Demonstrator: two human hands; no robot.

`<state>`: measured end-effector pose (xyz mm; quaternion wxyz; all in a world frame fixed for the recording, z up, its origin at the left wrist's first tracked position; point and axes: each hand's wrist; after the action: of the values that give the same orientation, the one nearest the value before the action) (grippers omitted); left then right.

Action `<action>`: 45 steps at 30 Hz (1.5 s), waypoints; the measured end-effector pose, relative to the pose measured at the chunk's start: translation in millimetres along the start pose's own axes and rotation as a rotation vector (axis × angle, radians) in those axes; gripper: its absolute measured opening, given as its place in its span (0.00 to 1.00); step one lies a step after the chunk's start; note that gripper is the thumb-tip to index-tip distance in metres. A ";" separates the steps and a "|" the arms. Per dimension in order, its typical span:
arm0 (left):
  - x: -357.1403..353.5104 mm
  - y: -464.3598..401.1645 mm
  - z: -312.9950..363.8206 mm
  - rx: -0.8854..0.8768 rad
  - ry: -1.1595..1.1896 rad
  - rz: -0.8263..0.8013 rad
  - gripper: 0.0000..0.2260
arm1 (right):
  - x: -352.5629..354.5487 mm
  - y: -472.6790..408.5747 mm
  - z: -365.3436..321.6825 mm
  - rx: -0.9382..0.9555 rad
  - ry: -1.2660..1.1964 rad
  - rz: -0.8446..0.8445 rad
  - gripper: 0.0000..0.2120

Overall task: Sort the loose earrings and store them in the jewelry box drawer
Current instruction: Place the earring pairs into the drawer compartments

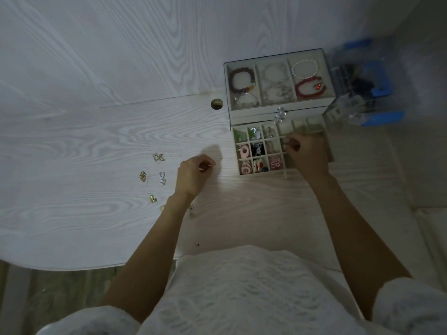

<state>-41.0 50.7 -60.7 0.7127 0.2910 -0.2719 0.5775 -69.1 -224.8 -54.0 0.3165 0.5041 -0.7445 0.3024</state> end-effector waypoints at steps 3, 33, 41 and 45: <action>-2.7 -2.5 22.9 -0.043 0.080 0.016 0.05 | 5.2 7.3 0.3 0.005 -0.046 0.038 0.11; -93.0 -51.7 130.6 -0.618 -0.285 0.061 0.11 | 15.7 45.3 48.3 0.051 0.044 -0.008 0.15; -9.2 33.5 60.6 -0.379 -0.319 0.302 0.08 | 8.0 64.1 -18.4 0.295 0.017 -0.049 0.10; 16.9 69.8 5.3 -0.070 -0.213 0.229 0.09 | -23.9 71.7 -50.2 0.400 -0.044 -0.208 0.12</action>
<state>-106.6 69.5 -37.8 0.6190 0.2928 -0.3974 0.6108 -121.4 -150.6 -51.0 0.2231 0.6375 -0.6204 0.3987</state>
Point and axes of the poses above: each hand's wrist, its own y-axis away from the middle knuckle, its own x-axis out of the back of the hand, z = x × y, and after that the axes turned 4 degrees about z, right-handed
